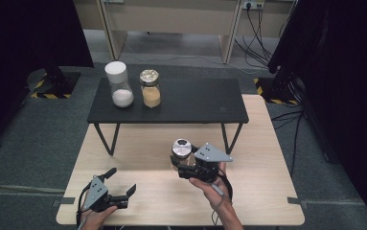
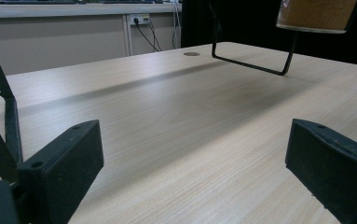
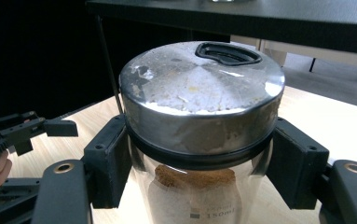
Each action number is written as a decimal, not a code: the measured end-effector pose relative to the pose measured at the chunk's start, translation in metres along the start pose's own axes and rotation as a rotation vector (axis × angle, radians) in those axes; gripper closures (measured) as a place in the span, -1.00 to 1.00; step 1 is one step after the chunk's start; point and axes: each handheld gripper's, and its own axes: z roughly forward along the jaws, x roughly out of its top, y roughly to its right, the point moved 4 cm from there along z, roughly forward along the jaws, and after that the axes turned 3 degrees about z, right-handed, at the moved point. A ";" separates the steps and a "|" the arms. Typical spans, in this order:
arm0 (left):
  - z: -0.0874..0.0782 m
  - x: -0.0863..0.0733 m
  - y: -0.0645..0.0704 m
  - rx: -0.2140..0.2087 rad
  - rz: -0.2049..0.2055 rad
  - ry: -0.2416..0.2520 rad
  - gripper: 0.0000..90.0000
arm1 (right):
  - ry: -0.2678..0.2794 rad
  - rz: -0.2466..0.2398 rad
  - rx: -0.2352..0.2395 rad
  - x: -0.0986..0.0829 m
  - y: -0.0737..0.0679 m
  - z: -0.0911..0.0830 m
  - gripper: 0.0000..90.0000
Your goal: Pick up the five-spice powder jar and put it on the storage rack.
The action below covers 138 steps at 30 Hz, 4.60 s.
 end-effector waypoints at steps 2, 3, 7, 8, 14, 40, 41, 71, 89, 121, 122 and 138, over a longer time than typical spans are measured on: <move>0.000 0.000 0.000 0.000 0.001 0.000 -0.92 | 0.001 -0.003 0.002 0.003 0.000 -0.001 -0.31; 0.000 0.000 0.000 0.000 0.000 0.000 -0.92 | 0.002 -0.002 0.003 0.004 0.000 -0.001 -0.31; 0.000 0.000 0.000 0.000 -0.001 0.000 -0.92 | 0.000 -0.006 0.008 0.009 -0.002 -0.002 -0.31; 0.000 0.000 0.000 0.000 -0.001 0.000 -0.92 | -0.001 -0.008 0.009 0.010 -0.002 -0.002 -0.31; 0.000 0.000 0.000 0.000 -0.001 -0.001 -0.92 | 0.003 -0.017 0.018 0.017 -0.003 -0.002 -0.31; 0.000 0.000 -0.001 0.000 -0.003 -0.001 -0.92 | -0.007 -0.042 0.050 0.046 -0.008 -0.001 -0.31; 0.000 0.000 0.000 0.000 -0.003 -0.001 -0.92 | -0.011 -0.044 0.052 0.048 -0.008 -0.001 -0.31; 0.000 0.000 -0.001 -0.001 -0.003 -0.001 -0.92 | -0.055 -0.039 0.086 0.100 -0.005 0.006 -0.31; 0.000 0.000 -0.001 -0.001 -0.005 -0.002 -0.92 | -0.067 -0.030 0.030 0.138 0.007 0.019 -0.31; 0.000 0.000 -0.001 -0.001 -0.003 0.000 -0.92 | -0.027 0.034 -0.169 0.163 0.057 0.064 -0.31; 0.000 0.000 -0.001 -0.002 -0.004 0.000 -0.92 | -0.025 0.034 -0.172 0.163 0.058 0.064 -0.31; 0.000 0.000 -0.001 -0.002 -0.002 -0.001 -0.92 | -0.014 0.045 -0.224 0.161 0.068 0.082 -0.31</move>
